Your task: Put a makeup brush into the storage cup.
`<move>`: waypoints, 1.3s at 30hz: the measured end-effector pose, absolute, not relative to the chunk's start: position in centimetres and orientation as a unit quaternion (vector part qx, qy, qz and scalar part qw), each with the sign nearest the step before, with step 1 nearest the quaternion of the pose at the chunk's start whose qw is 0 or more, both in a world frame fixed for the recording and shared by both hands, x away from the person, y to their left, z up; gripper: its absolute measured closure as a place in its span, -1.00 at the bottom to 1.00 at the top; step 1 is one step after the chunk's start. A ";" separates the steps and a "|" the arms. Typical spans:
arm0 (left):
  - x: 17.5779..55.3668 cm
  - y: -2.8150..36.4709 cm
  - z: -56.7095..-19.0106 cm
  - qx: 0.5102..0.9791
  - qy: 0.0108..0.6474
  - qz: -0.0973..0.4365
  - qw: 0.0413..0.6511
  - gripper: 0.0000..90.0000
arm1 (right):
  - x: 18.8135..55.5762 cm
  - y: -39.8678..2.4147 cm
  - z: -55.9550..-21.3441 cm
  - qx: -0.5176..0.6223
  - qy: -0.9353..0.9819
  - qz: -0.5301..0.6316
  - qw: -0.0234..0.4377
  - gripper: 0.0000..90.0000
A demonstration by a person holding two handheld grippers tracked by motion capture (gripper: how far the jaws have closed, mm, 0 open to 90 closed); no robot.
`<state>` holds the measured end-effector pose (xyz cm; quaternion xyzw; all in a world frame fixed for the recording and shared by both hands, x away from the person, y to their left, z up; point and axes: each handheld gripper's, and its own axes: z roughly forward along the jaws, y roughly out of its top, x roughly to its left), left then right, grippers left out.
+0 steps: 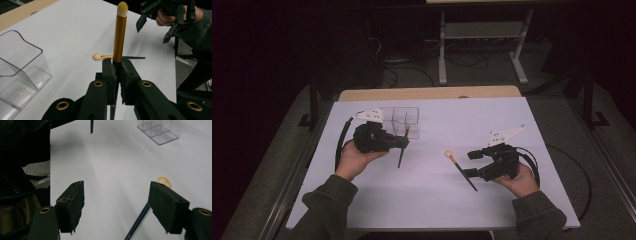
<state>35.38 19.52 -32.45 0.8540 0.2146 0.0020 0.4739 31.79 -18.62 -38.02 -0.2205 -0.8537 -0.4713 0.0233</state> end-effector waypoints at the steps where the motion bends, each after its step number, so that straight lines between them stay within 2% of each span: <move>1: 35.5 19.6 -32.4 0.853 0.216 0.002 0.475 0.85 | 31.8 -18.7 -38.1 -0.224 -0.854 -0.470 0.024 -0.38; 39: 39.5 20.3 -30.0 0.839 0.242 0.024 0.486 0.85 | 31.2 -21.7 -39.7 -0.264 -0.845 -0.465 0.011 -0.44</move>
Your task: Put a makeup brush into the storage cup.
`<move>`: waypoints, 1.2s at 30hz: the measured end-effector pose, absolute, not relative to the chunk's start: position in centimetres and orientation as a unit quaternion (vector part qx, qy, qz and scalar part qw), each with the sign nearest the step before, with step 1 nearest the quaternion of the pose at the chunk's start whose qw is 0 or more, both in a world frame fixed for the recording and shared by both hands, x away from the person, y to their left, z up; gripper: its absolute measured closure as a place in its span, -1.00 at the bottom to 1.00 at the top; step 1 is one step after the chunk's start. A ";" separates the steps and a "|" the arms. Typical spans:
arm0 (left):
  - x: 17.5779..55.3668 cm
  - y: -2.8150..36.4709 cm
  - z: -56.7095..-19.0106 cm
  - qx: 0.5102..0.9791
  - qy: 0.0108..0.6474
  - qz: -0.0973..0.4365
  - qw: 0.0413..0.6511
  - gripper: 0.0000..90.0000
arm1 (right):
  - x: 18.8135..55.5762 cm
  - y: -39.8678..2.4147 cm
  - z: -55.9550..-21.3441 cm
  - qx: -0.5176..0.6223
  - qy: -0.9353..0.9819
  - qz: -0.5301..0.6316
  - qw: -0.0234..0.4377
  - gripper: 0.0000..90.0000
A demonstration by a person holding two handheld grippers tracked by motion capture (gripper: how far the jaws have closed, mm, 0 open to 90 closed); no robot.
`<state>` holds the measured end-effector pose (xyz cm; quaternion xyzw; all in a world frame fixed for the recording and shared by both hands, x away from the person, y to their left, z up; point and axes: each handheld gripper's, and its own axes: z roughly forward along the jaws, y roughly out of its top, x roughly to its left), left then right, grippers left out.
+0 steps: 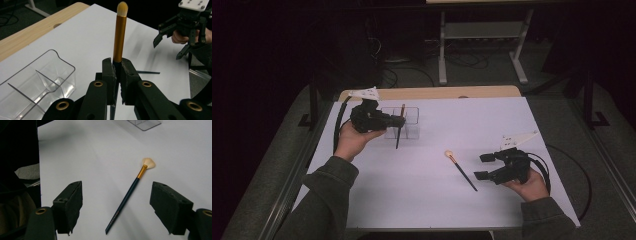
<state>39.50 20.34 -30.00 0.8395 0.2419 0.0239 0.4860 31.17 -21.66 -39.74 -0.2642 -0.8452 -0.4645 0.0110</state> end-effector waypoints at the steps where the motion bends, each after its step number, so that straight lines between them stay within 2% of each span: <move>1: 39.5 20.4 -30.0 0.839 0.244 0.024 0.486 0.85 | 31.2 -21.7 -39.7 -0.264 -0.845 -0.466 0.010 -0.44; 20: 42.4 21.5 -29.3 0.818 0.280 0.035 0.502 0.85 | 31.3 -21.8 -40.0 -0.263 -0.847 -0.462 0.015 -0.45; 36: 45.4 20.6 -27.8 0.813 0.290 0.046 0.504 0.85 | 31.3 -21.7 -40.0 -0.260 -0.847 -0.465 0.016 -0.45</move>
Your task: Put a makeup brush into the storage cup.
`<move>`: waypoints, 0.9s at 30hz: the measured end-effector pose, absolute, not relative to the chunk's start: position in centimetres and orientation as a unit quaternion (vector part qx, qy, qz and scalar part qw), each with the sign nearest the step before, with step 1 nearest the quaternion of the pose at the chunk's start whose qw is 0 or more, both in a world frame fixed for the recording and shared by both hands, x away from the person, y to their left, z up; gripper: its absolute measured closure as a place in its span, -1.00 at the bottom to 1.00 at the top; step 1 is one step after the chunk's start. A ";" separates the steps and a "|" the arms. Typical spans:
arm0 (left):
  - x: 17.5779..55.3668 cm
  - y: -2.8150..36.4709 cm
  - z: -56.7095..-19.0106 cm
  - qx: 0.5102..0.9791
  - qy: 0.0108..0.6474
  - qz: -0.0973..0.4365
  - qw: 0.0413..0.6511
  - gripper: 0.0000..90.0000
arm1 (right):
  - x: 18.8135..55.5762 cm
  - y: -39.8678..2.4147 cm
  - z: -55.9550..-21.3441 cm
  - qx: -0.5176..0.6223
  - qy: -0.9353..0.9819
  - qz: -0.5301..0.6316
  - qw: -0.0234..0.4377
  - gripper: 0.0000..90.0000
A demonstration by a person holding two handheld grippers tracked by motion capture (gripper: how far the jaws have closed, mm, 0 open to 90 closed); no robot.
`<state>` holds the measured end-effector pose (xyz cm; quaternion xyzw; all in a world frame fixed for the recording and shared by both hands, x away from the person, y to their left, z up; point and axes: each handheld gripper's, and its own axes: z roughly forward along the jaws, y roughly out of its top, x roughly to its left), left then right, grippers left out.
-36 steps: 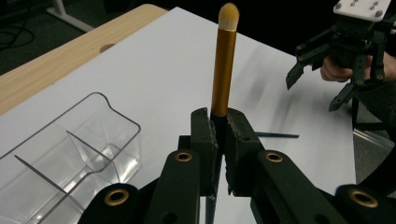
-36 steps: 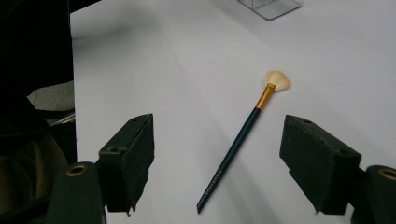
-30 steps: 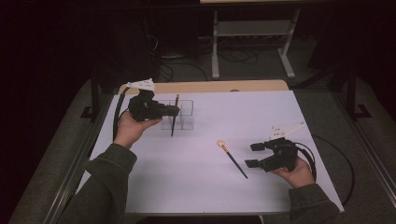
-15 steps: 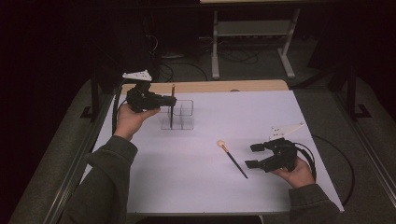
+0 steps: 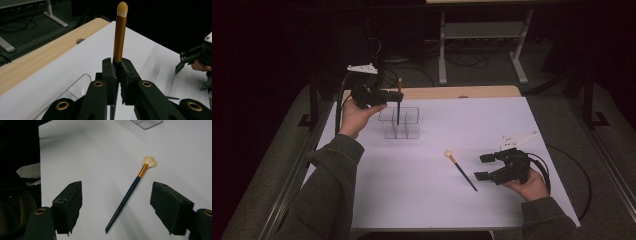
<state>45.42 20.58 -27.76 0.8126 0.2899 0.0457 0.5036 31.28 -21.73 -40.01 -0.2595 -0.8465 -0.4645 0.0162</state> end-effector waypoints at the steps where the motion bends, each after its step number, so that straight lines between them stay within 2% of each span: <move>1: 45.6 20.5 -27.6 0.813 0.291 0.046 0.503 0.85 | 31.3 -21.7 -40.0 -0.259 -0.847 -0.465 0.016 -0.45; 27: 48.4 20.5 -28.5 0.800 0.329 0.057 0.498 0.84 | 31.2 -21.7 -39.8 -0.254 -0.846 -0.469 0.012 -0.46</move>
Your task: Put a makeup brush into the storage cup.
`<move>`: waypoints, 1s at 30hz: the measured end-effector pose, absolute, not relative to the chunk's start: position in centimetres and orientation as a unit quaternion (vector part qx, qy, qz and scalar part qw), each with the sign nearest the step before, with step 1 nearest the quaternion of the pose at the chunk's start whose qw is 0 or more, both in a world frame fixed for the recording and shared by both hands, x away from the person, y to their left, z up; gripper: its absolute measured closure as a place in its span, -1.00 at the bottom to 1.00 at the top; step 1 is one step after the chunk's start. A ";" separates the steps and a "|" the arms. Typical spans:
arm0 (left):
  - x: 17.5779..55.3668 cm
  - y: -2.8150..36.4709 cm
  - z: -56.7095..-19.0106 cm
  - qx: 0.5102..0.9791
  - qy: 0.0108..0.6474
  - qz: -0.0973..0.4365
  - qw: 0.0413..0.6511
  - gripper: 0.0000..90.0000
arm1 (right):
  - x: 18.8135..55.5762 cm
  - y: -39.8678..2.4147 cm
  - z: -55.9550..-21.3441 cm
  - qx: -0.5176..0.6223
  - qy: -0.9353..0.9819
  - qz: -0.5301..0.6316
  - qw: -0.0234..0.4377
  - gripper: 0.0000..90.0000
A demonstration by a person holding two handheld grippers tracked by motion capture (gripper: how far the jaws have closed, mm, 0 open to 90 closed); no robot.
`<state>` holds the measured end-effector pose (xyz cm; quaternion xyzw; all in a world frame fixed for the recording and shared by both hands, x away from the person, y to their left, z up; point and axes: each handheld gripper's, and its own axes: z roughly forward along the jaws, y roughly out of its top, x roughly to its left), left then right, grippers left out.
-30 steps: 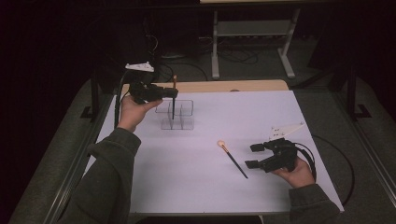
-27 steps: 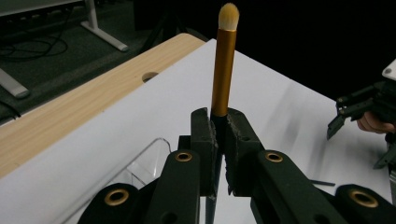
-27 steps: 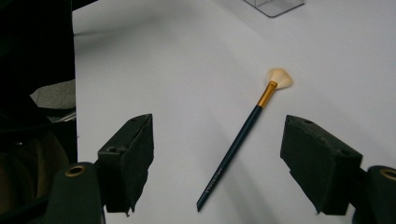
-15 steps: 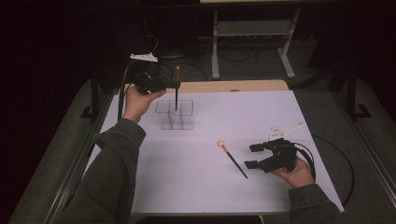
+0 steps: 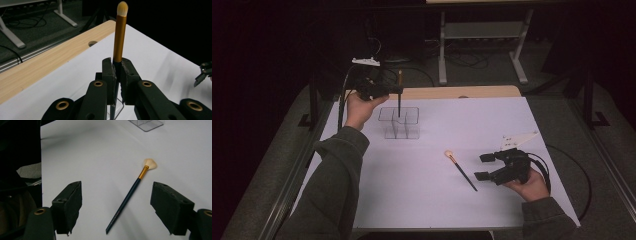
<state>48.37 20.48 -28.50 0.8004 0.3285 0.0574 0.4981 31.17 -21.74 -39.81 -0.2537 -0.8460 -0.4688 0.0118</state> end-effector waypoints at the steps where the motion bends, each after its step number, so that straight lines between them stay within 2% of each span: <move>1: 48.5 20.5 -28.6 0.802 0.328 0.060 0.496 0.84 | 31.2 -21.7 -39.8 -0.254 -0.846 -0.468 0.012 -0.46; 30: 49.2 20.7 -30.1 0.799 0.353 0.065 0.483 0.83 | 31.1 -21.7 -39.6 -0.249 -0.847 -0.470 0.013 -0.46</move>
